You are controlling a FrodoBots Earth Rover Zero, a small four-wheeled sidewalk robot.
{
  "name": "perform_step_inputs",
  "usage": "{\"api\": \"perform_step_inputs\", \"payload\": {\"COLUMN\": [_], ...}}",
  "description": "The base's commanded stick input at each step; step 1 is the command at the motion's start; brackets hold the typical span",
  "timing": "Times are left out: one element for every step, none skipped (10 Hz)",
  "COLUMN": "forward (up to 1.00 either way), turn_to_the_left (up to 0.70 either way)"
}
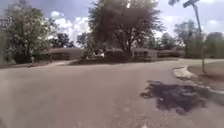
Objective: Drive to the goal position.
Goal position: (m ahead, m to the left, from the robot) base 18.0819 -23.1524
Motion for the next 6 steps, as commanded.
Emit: {"api": "perform_step_inputs", "payload": {"forward": [0.70,0.70,0.70,0.70,0.70,0.70], "turn_to_the_left": [-0.35,-0.35,-0.35,-0.35,-0.35,-0.35]}}
